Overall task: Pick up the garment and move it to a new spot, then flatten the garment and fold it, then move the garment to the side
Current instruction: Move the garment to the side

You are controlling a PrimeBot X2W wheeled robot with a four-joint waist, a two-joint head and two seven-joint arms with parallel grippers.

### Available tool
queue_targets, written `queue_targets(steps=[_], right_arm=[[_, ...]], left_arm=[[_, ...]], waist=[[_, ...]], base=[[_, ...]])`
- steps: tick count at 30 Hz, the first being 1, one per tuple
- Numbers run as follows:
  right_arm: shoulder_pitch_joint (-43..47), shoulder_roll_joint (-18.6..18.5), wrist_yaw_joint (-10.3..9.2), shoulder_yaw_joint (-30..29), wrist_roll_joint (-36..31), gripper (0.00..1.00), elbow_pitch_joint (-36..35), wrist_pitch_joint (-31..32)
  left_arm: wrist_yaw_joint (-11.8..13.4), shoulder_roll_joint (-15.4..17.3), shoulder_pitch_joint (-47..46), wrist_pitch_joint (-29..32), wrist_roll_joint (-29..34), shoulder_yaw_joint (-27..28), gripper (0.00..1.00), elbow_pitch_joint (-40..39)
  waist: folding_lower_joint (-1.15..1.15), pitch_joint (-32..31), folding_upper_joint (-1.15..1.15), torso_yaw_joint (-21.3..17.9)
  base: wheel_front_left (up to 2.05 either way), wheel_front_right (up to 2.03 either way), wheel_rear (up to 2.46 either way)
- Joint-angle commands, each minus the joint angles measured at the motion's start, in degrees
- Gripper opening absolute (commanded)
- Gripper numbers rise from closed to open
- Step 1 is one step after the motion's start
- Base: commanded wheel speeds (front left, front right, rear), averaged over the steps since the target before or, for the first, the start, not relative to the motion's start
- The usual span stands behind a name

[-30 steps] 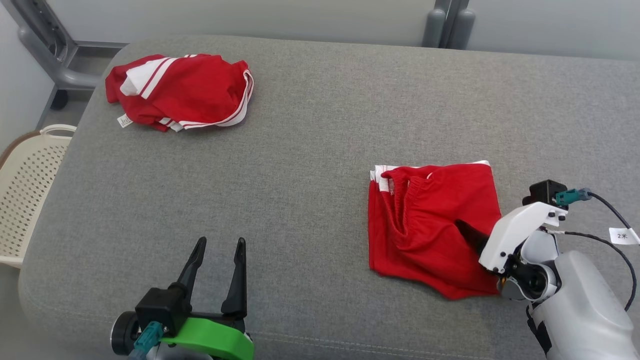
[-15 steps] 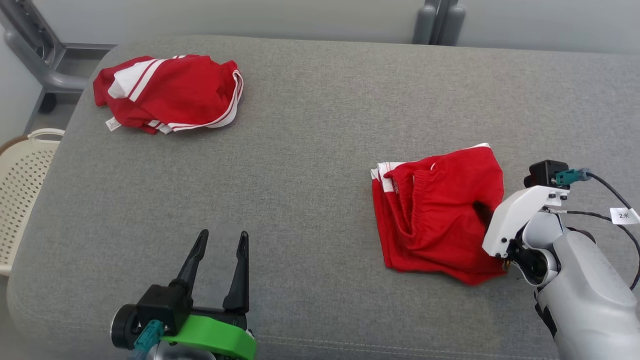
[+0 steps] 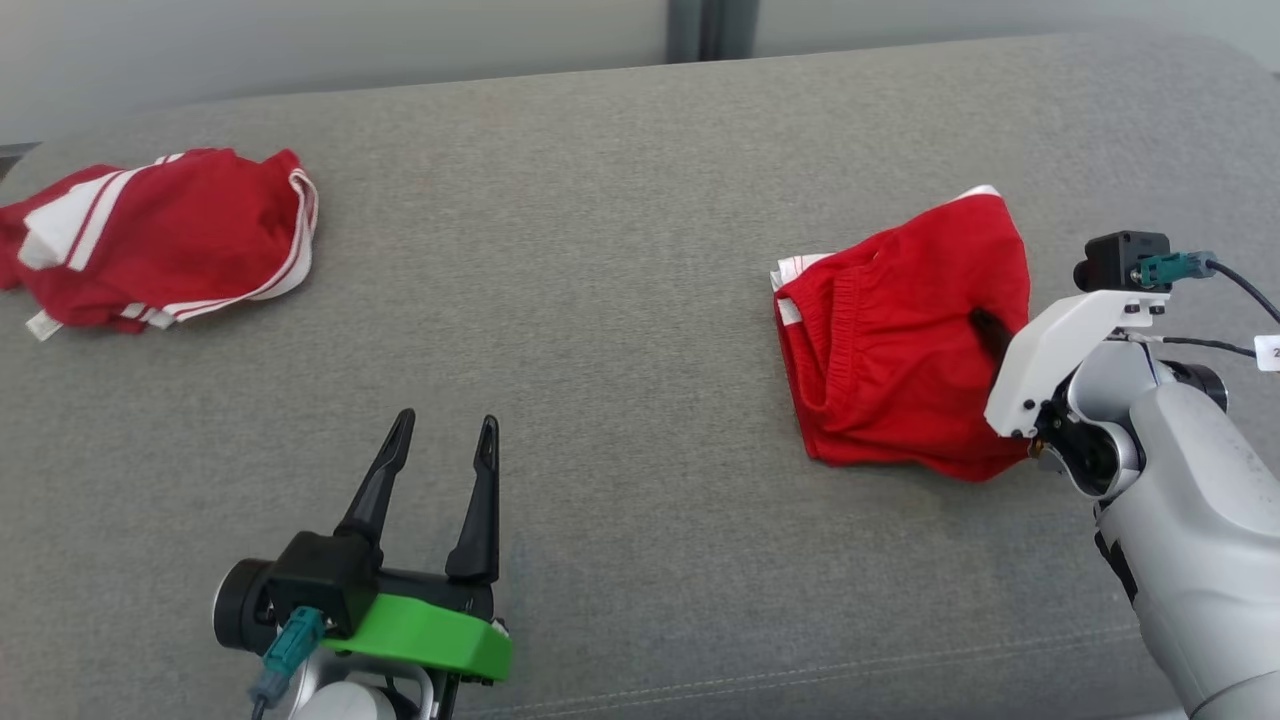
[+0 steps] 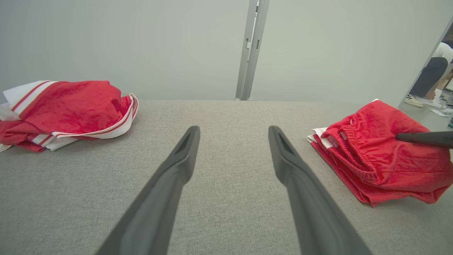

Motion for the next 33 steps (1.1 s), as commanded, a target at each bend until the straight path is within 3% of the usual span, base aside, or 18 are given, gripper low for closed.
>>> queue_targets(steps=[1, 2, 6, 13, 24, 33], right_arm=[[-1.29, -0.53, -0.02, 0.41, 0.31, 0.00, -0.21, -0.41], [-2.21, -0.69, -0.02, 0.80, 0.35, 0.00, -0.28, -0.64], [-4.07, -0.60, -0.01, 1.46, 0.59, 0.00, -0.30, -1.40], [-7.00, -0.26, -0.01, 2.52, 1.64, 0.00, 0.50, -3.20], [-11.61, -0.45, -0.01, 2.54, 2.62, 0.00, 3.63, -6.50], [-18.46, -4.90, -0.02, 0.61, 2.19, 0.00, 7.88, -10.27]], left_arm=[[0.13, 0.60, -1.31, 0.06, 0.55, 0.12, 1.00, -0.41], [0.12, 0.90, -2.08, 0.27, 0.94, 0.05, 1.00, -0.57], [0.22, 1.51, -3.60, 0.98, 1.59, -0.04, 1.00, -1.31], [0.16, 2.93, -6.45, 2.69, 2.67, -0.19, 1.00, -2.64], [0.96, 4.51, -8.11, 4.39, 3.58, 0.14, 1.00, -4.55], [2.17, 6.96, -9.25, 6.50, 4.78, 1.12, 1.00, -9.01]], waist=[[0.00, 2.63, 0.00, -7.93], [0.00, 3.51, 0.00, -10.53], [0.00, 5.56, 0.00, -14.99], [0.00, 8.94, 0.00, -19.15], [0.00, 12.30, 0.00, -17.59], [0.00, 16.43, 0.00, -14.54]], base=[[0.00, 0.00, 0.00], [0.00, 0.00, 0.00], [0.00, 0.00, 0.00], [0.00, 0.00, 0.00], [0.00, 0.00, 0.00], [0.00, 0.00, 0.00]])
